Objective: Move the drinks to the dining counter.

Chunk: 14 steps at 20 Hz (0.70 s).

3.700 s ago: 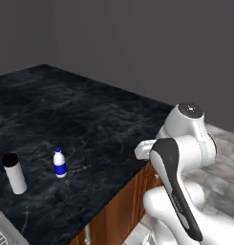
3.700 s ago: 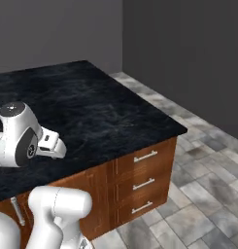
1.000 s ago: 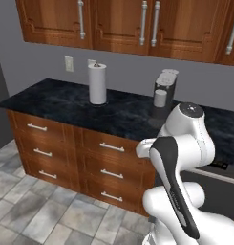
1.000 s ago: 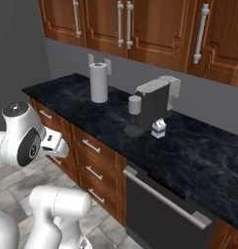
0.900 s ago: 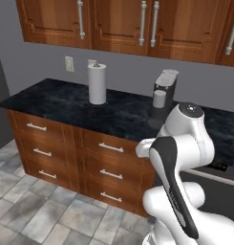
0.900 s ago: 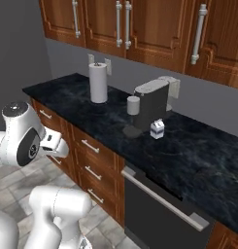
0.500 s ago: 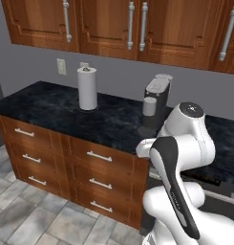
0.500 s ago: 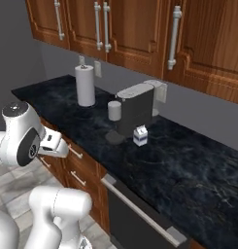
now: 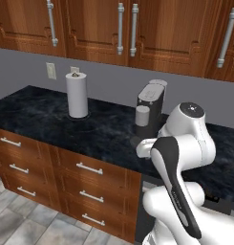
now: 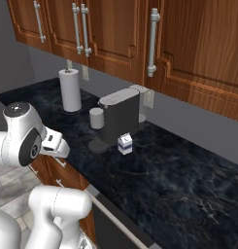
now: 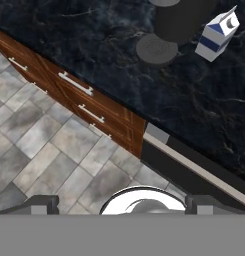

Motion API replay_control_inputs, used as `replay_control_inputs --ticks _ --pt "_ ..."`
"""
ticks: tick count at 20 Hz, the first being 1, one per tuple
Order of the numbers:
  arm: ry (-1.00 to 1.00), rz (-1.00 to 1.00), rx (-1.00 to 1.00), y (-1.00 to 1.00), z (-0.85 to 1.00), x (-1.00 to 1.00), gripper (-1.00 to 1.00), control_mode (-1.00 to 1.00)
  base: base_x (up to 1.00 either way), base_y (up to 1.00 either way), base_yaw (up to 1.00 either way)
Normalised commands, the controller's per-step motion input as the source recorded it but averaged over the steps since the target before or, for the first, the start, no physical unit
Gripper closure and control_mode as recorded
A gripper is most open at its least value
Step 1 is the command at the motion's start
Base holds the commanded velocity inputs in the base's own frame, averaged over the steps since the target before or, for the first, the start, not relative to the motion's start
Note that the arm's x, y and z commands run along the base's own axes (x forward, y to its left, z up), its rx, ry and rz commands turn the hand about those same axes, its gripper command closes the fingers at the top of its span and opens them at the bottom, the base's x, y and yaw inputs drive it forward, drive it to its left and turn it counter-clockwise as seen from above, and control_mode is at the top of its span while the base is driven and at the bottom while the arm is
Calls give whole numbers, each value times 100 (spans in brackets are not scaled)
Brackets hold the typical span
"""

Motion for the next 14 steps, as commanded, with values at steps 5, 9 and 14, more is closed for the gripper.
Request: replay_control_inputs --ticks 5,9,14 --pt "0 0 0 0 0 0 -100 100 0 -2 0" --pt "0 0 0 0 0 0 -100 100 0 0 0" --pt "0 0 0 0 0 0 -100 100 0 0 0"
